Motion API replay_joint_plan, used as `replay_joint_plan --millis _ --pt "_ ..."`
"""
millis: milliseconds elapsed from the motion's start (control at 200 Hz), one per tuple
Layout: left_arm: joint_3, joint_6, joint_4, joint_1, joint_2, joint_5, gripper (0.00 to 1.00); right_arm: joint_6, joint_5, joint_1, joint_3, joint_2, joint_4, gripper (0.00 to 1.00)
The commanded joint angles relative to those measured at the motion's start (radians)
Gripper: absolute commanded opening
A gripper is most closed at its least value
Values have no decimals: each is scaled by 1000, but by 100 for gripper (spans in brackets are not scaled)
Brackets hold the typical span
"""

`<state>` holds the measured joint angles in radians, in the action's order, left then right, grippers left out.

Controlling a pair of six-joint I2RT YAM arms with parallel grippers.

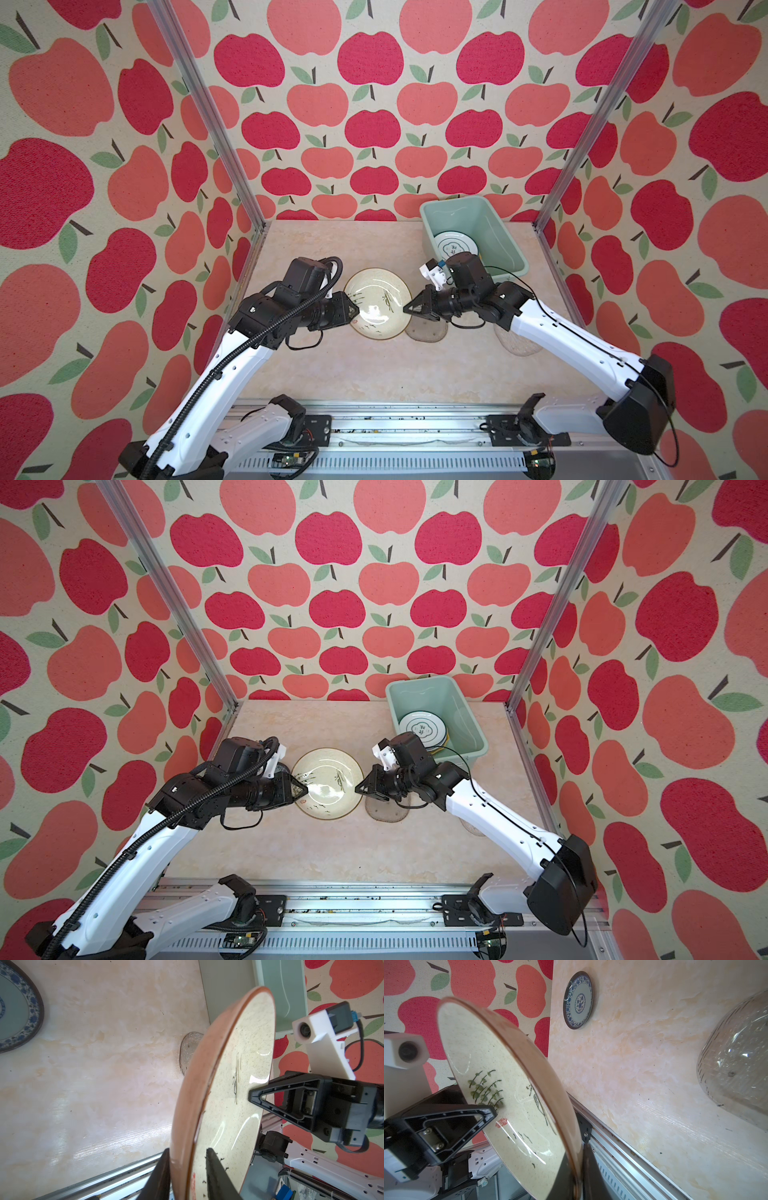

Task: Place the plates into the plastic bin on the countertop
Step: 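Hold the upright cream plate with both grippers and shift it toward the bin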

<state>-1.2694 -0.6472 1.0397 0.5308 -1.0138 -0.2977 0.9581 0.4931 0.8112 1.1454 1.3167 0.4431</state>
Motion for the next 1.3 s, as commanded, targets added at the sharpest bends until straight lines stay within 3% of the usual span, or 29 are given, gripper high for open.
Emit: replay_joint_plan --millis 0,230,270,485,635,950,1296 --pt "5 -13 -15 7 -5 35 24 8 61 1 4 -44 -94 0" --pt "18 -45 -31 10 6 34 4 10 63 -12 -12 -52 -116 0" --pt "19 -59 -35 10 8 27 0 6 68 -16 -17 -55 -132 5" --pt "18 -143 -86 10 12 -60 0 -50 95 -18 -54 -85 -242 38" --pt "13 -194 -119 14 13 -123 0 -37 120 -17 -113 -86 -378 45" --pt "-4 -209 -117 36 -1 -130 0 75 175 -6 -162 -26 -640 40" --pt "-4 -210 -132 47 -21 -123 0 87 170 9 -158 -19 -647 6"
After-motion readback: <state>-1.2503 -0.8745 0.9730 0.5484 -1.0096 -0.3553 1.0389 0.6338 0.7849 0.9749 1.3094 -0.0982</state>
